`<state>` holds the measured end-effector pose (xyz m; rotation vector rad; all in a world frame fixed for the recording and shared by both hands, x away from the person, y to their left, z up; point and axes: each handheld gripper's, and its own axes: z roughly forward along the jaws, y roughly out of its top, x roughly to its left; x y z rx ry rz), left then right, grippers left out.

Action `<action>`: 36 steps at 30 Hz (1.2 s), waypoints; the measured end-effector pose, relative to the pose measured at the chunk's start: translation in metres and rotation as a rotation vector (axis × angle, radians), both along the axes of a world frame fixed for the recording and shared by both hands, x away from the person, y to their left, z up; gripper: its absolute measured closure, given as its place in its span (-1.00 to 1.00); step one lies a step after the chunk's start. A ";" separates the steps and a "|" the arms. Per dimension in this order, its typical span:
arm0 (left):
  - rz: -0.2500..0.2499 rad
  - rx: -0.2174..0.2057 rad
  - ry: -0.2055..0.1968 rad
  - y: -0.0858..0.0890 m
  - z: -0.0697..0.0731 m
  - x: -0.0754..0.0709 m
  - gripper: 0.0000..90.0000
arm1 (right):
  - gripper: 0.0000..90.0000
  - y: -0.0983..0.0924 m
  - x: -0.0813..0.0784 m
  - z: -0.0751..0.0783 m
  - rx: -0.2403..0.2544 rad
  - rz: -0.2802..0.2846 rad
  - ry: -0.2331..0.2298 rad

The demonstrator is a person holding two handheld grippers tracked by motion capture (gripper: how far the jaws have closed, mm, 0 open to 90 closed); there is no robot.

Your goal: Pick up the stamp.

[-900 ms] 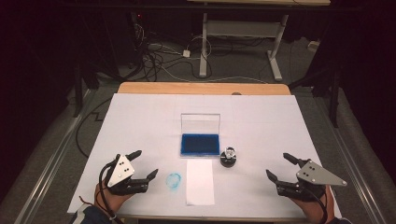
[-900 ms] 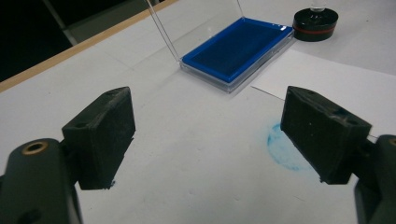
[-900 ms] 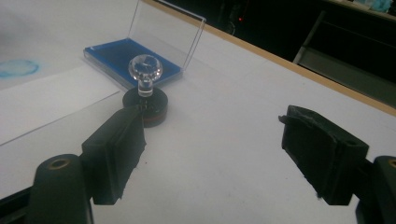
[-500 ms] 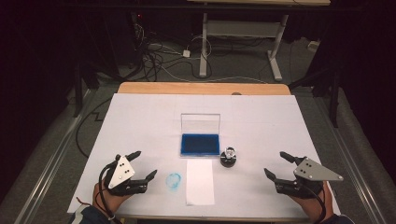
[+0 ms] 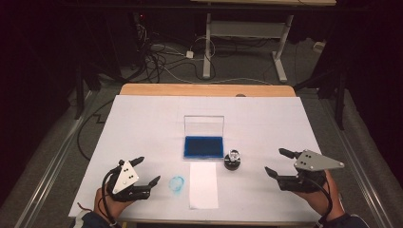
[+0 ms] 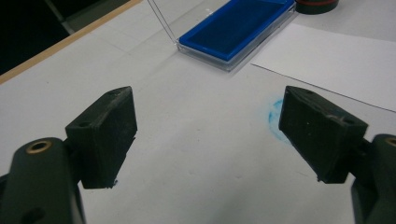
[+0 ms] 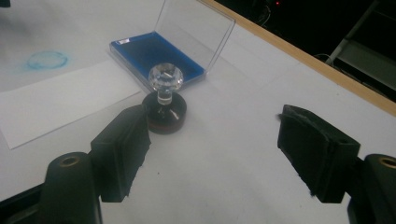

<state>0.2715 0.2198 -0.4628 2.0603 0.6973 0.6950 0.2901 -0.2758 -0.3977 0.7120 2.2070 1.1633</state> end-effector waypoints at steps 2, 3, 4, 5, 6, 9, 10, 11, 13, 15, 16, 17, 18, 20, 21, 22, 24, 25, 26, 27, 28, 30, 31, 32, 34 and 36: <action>0.001 -0.004 0.001 0.000 0.000 0.000 -0.58 | -0.45 0.002 0.001 0.002 -0.002 0.008 0.000; 0.001 -0.003 0.002 0.000 0.000 0.000 -0.58 | -0.45 0.004 0.001 0.004 -0.005 0.004 -0.004; 0.002 0.000 0.002 0.000 0.000 0.000 -0.59 | -0.45 0.009 0.003 0.007 -0.006 0.018 -0.001; 0.003 -0.001 -0.001 0.000 0.000 -0.001 -0.59 | -0.44 0.011 0.004 0.008 -0.010 0.024 -0.003; 0.002 0.001 -0.002 0.000 0.000 -0.001 -0.58 | -0.44 0.014 0.004 0.008 -0.016 0.027 -0.001; -0.001 0.006 -0.001 -0.001 0.000 -0.001 -0.58 | -0.42 0.023 0.007 0.009 -0.028 0.045 0.007; -0.001 0.006 -0.001 -0.001 0.000 -0.001 -0.58 | -0.42 0.025 0.008 0.009 -0.035 0.056 0.013; -0.008 0.006 0.000 -0.001 -0.001 -0.002 -0.56 | -0.41 0.028 0.009 0.010 -0.040 0.064 0.019; -0.010 0.010 -0.001 -0.002 -0.001 -0.002 -0.54 | -0.39 0.030 0.010 0.010 -0.044 0.073 0.022; -0.012 0.008 -0.002 -0.002 -0.001 -0.002 -0.54 | -0.38 0.039 0.015 0.010 -0.061 0.105 0.046; -0.013 0.011 -0.003 -0.003 -0.001 -0.002 -0.54 | -0.38 0.042 0.017 0.010 -0.070 0.116 0.051; -0.013 0.011 -0.003 -0.003 -0.001 -0.002 -0.54 | -0.38 0.046 0.018 0.009 -0.077 0.123 0.059; -0.014 0.012 -0.003 -0.003 -0.001 -0.002 -0.54 | -0.37 0.050 0.020 0.009 -0.084 0.131 0.061; -0.013 0.019 -0.004 -0.003 -0.001 -0.002 -0.54 | -0.37 0.057 0.025 0.009 -0.099 0.143 0.073; -0.013 0.019 -0.004 -0.003 -0.001 -0.002 -0.54 | -0.36 0.060 0.028 0.010 -0.106 0.149 0.077; -0.011 0.028 -0.005 -0.004 -0.001 -0.002 -0.54 | -0.34 0.063 0.031 0.010 -0.110 0.156 0.084; -0.009 0.045 -0.004 -0.005 -0.003 -0.002 -0.54 | -0.34 0.069 0.037 0.009 -0.125 0.162 0.101; -0.007 0.046 -0.002 -0.005 -0.003 -0.002 -0.54 | -0.34 0.072 0.041 0.009 -0.137 0.167 0.119; -0.006 0.048 0.000 -0.005 -0.004 -0.002 -0.54 | -0.34 0.075 0.045 0.008 -0.151 0.176 0.134; -0.006 0.048 0.000 -0.005 -0.004 -0.002 -0.54 | -0.34 0.078 0.049 0.006 -0.164 0.178 0.146; -0.007 0.053 0.000 -0.005 -0.004 -0.003 -0.54 | -0.34 0.081 0.053 0.005 -0.174 0.183 0.167; -0.003 0.056 0.001 -0.005 -0.004 -0.003 -0.54 | -0.34 0.086 0.062 0.001 -0.184 0.199 0.220; 0.006 0.054 0.006 -0.004 -0.005 -0.003 -0.54 | -0.34 0.088 0.067 -0.001 -0.196 0.205 0.243; 0.006 0.054 0.006 -0.004 -0.005 -0.003 -0.54 | -0.34 0.090 0.071 -0.003 -0.212 0.209 0.262; 0.014 0.050 0.009 -0.003 -0.005 -0.003 -0.54 | -0.34 0.093 0.078 -0.006 -0.229 0.205 0.291; 0.016 0.050 0.012 -0.003 -0.006 -0.002 -0.54 | -0.32 0.095 0.085 -0.009 -0.228 0.216 0.333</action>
